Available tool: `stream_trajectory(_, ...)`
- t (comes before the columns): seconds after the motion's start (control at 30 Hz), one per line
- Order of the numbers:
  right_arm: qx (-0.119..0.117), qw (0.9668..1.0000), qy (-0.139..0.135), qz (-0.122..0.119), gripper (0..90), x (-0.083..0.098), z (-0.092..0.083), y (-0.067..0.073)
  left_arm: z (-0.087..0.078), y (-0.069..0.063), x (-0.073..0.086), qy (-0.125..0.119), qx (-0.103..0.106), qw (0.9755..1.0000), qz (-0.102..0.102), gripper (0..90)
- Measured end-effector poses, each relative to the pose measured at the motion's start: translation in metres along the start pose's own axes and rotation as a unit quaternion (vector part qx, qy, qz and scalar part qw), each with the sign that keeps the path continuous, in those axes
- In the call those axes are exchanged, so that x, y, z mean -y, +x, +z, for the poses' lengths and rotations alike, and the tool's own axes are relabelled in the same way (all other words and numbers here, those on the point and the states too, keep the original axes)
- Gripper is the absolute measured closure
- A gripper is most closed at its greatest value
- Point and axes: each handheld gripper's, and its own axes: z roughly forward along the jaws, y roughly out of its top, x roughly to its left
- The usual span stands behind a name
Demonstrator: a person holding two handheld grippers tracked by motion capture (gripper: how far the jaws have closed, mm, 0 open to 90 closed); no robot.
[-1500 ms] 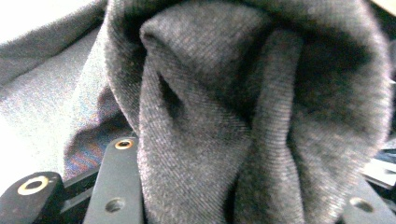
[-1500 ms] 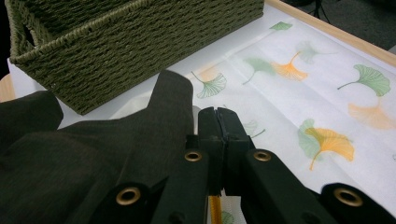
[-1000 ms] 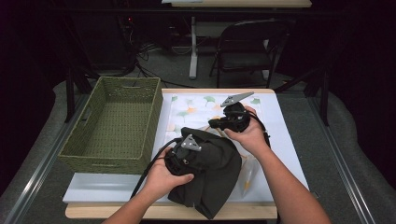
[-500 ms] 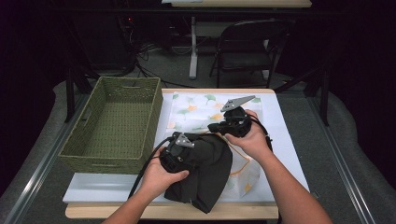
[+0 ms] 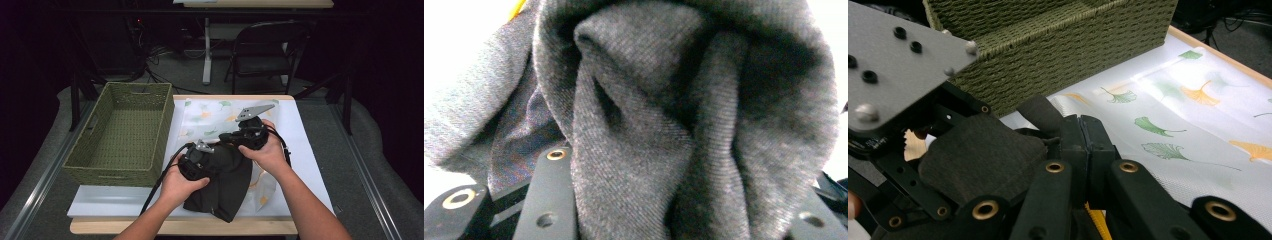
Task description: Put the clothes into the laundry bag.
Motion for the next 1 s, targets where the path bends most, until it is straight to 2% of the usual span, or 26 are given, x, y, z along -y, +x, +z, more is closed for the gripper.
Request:
stream_trajectory(0.13,0.0,1.0,-0.004,0.008,89.7,0.004,0.0,0.0,0.004,0.002,-0.001,0.002,-0.005,1.0,-0.001,53.2)
stream_trajectory(0.43,0.007,0.9998,-0.006,0.019,89.7,0.016,0.006,-0.003,0.025,0.007,0.002,0.001,-0.013,0.9998,-0.016,52.2)
stream_trajectory(0.63,0.017,0.9997,-0.011,0.015,89.7,0.025,0.009,-0.001,0.037,0.011,0.007,0.001,-0.016,0.9994,-0.03,48.4)
stream_trajectory(0.77,0.021,0.9996,-0.011,0.015,89.7,0.032,0.012,-0.002,0.042,0.013,0.009,-0.002,-0.022,0.9995,-0.022,44.6)
stream_trajectory(1.0,0.018,0.999,-0.029,0.029,89.7,0.041,0.011,-0.003,0.047,0.012,0.008,0.0,-0.03,0.9995,-0.013,39.8)
